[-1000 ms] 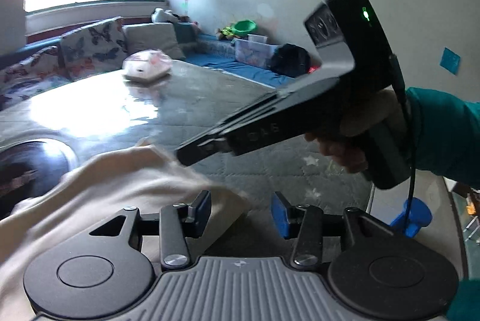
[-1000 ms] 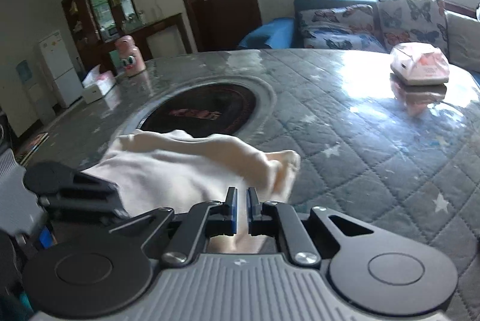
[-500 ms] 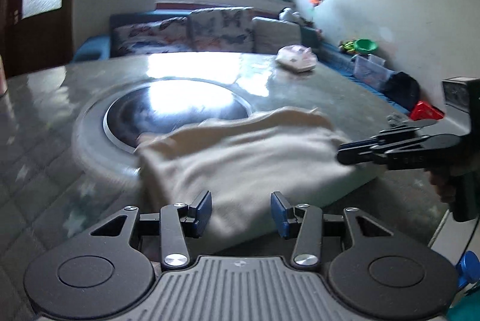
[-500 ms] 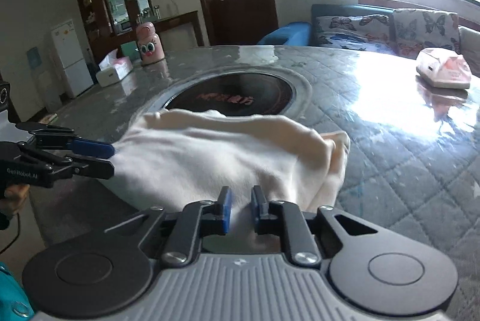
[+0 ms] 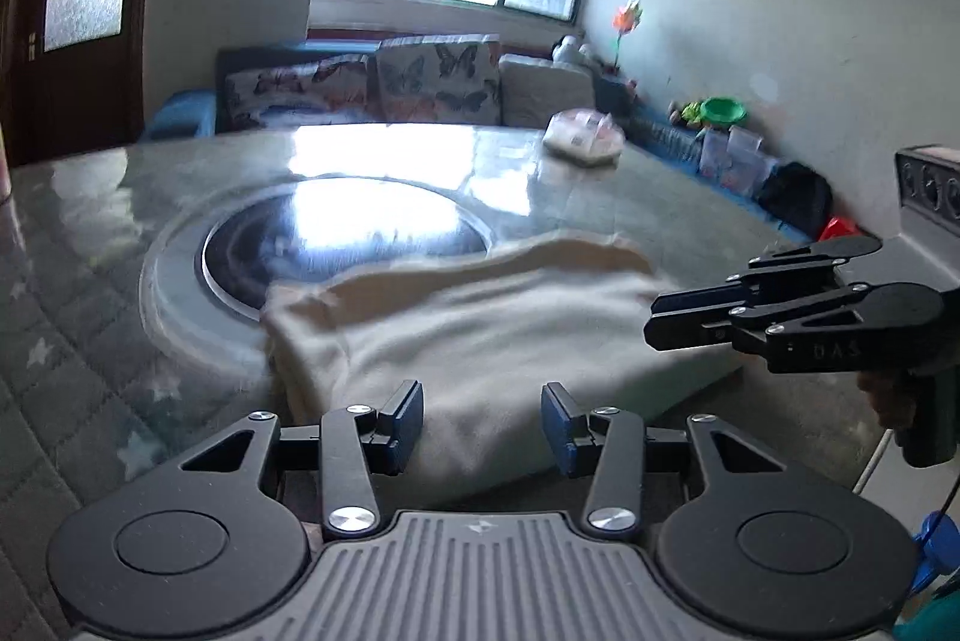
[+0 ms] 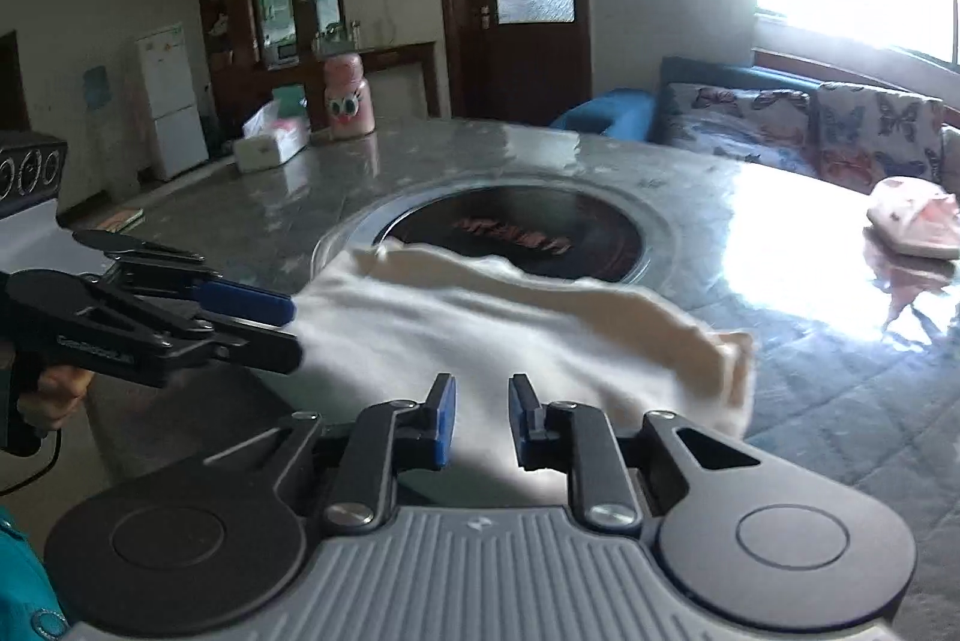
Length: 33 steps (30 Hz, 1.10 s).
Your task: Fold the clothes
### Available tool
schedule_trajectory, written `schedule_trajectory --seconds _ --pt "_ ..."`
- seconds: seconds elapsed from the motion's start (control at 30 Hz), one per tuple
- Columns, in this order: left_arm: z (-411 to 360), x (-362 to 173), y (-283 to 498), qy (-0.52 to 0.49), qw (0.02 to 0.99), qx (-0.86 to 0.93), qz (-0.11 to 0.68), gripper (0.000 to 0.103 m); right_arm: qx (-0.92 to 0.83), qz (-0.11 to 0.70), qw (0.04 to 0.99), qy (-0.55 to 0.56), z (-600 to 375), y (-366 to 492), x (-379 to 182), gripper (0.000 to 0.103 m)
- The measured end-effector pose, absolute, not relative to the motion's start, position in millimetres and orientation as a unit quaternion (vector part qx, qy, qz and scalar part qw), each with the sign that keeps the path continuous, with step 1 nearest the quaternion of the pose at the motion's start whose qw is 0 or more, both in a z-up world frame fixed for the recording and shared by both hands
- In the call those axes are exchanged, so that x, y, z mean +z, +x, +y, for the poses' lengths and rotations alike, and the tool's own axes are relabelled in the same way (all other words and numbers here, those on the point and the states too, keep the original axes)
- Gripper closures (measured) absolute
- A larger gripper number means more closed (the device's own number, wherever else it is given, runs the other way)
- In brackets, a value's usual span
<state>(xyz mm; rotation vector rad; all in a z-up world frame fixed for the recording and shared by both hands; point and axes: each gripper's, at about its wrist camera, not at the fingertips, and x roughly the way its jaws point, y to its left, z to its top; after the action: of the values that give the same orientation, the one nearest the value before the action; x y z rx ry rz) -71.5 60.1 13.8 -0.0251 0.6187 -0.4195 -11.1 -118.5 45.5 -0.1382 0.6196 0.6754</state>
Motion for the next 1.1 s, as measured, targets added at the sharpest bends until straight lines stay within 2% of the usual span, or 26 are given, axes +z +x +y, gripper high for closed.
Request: schedule_trajectory --seconds 0.13,0.47,0.73,1.1 --pt "66 9 -80 -0.006 0.931 -0.207 0.299 0.056 0.328 0.297 0.893 -0.086 -120 -23 32 0.084" --pt "40 36 -61 -0.014 0.935 -0.238 0.262 0.057 0.348 0.29 0.887 -0.09 -105 -12 51 0.084" --pt "21 3 -56 0.001 0.919 -0.26 0.297 0.062 0.37 0.308 0.868 -0.118 -103 -29 38 0.082" --pt "20 12 -66 0.022 0.924 -0.269 0.269 0.059 0.358 0.314 0.875 -0.088 -102 23 62 0.083"
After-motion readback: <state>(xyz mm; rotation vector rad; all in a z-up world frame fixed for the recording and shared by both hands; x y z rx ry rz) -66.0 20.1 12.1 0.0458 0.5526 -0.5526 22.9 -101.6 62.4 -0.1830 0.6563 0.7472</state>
